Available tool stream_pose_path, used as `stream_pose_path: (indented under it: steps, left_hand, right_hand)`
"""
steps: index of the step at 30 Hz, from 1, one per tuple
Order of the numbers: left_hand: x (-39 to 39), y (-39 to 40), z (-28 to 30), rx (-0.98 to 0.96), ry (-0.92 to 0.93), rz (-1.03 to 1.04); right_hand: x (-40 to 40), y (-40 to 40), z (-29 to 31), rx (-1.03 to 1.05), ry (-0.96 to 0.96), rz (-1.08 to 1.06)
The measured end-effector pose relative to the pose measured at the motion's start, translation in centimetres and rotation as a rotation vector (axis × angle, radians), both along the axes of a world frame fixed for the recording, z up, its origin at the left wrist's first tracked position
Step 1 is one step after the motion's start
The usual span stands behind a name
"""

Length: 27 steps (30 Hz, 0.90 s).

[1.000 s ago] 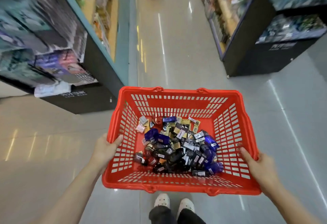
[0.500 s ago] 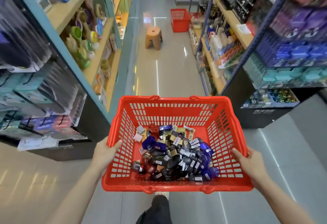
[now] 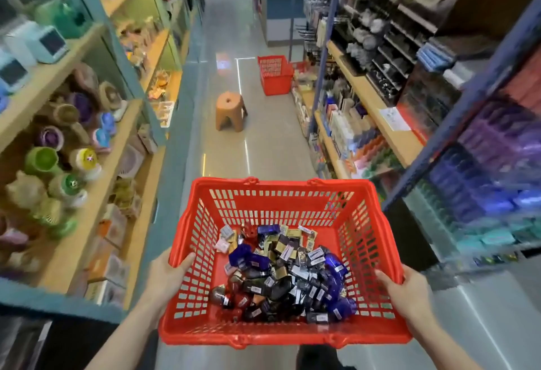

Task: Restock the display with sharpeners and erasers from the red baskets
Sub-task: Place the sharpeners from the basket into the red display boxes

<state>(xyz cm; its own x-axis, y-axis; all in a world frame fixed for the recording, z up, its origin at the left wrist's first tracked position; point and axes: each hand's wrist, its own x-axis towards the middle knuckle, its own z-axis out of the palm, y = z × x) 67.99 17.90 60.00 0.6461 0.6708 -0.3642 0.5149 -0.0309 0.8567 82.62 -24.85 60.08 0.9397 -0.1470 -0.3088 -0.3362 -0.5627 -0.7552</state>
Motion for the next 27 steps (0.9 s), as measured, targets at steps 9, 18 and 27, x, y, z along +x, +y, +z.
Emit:
stream_pose_path:
  steps: [9, 18, 27]
  left_hand:
    - [20.0, 9.0, -0.4, 0.052, -0.027, 0.191]
    - [44.1, 25.6, 0.4, 0.027, -0.059, 0.082]
    - [68.7, 38.9, 3.2, 0.042, -0.037, -0.069]
  right_hand:
    - [26.8, 12.1, 2.5, -0.127, -0.096, 0.193]
    - [47.5, 26.8, -0.9, -0.138, -0.083, 0.075]
    - [65.2, 37.8, -0.3, -0.129, -0.047, -0.064]
